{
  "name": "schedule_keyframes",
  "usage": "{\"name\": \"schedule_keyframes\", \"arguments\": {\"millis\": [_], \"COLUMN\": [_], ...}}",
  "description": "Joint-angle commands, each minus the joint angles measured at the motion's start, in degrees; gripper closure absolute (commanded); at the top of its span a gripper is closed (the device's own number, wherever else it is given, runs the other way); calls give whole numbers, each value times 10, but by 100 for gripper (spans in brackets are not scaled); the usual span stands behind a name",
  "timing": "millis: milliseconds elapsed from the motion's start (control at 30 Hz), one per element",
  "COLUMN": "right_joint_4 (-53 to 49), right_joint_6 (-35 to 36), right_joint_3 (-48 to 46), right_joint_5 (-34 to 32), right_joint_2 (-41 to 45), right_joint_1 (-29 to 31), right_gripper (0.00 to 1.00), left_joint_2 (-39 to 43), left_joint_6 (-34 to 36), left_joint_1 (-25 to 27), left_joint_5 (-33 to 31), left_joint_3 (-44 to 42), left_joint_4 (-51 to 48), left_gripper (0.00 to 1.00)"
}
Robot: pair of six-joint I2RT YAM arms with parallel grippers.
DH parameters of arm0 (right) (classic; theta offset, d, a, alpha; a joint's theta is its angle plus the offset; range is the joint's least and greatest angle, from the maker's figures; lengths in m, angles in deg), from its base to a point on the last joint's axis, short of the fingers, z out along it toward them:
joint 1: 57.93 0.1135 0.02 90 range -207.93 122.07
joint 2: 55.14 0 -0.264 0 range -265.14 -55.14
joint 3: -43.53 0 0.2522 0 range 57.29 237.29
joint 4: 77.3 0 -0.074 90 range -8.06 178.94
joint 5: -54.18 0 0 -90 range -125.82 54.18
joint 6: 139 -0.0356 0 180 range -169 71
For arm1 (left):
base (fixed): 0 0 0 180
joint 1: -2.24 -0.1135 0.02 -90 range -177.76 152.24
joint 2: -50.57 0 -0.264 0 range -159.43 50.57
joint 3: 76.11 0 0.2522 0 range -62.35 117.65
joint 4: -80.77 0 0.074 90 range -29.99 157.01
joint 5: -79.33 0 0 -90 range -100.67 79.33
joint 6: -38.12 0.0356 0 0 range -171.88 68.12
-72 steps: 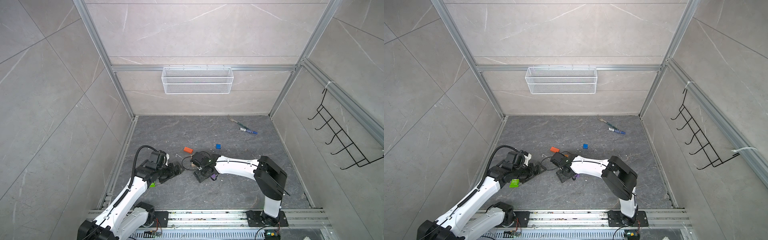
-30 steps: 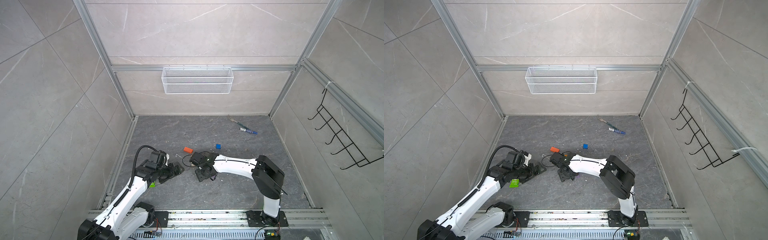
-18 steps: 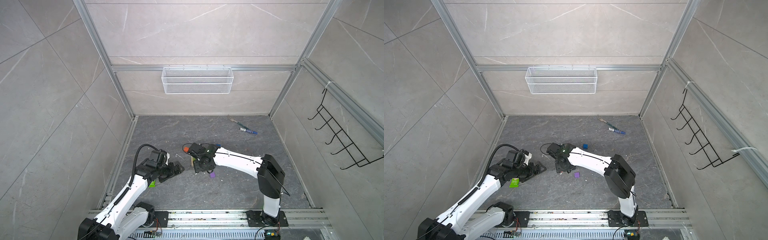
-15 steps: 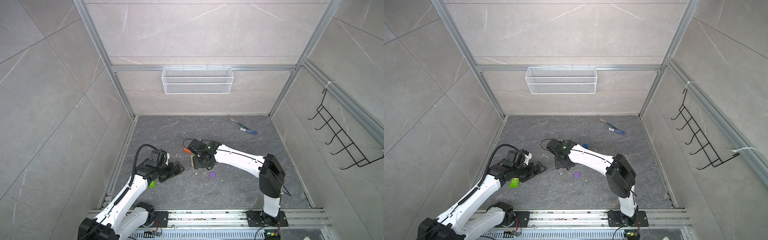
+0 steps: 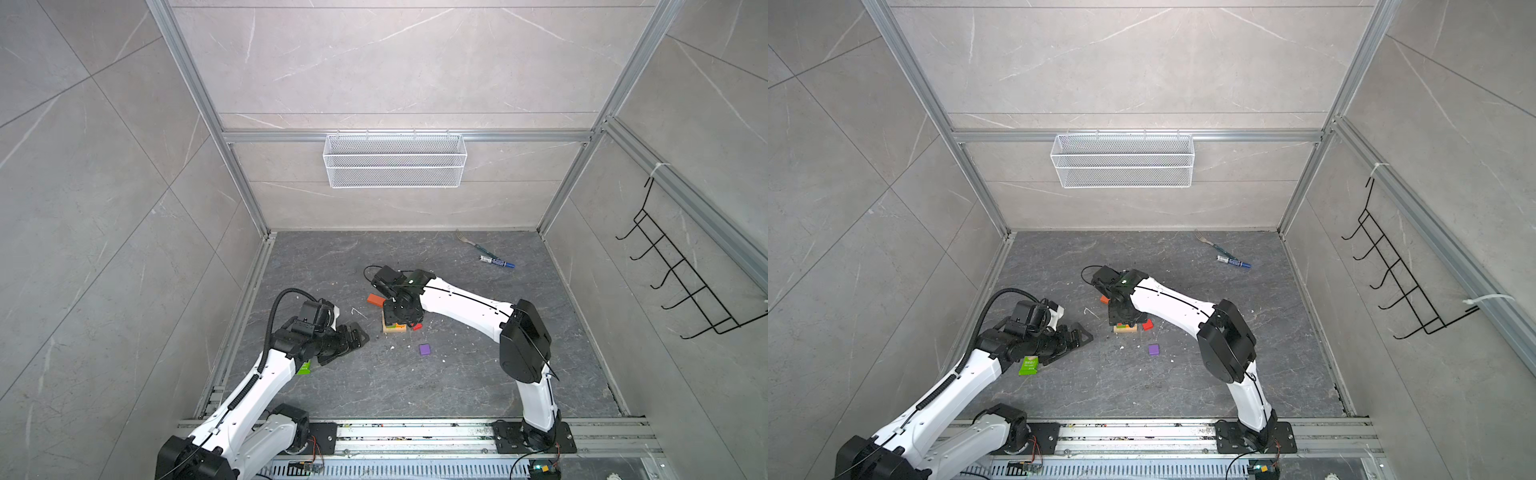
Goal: Build the wood block tower
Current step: 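Lower the red arch onto the green and orange bars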
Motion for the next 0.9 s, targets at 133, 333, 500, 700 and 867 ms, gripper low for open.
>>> {"name": "schedule_keyframes", "arguments": {"millis": [133,333,500,700,867], "right_joint_4": [-18,-16,-7,-3,-7], "right_joint_6": [-12,-12,-10,-12,-14], "right_joint_3": [43,60,63,70,85], "right_joint_5": [-16,-14,-10,-8,-8], "right_joint_2": [-35,-57,-67,-83,-97], "right_joint_1": [-7,-11,-14,-17,-17], "right_gripper": [81,81,79,79,79], "left_joint_2": [8,12,13,13,13], "left_joint_6": [14,13,13,13,12], "left_joint_1": [-3,-3,-3,-3,-3], "left_joint_5": [18,16,17,16,16], "left_joint_3": [15,13,13,12,12], "left_joint_4": [-7,-5,-5,-4,-6], "left_gripper": [1,1,1,1,1]}}
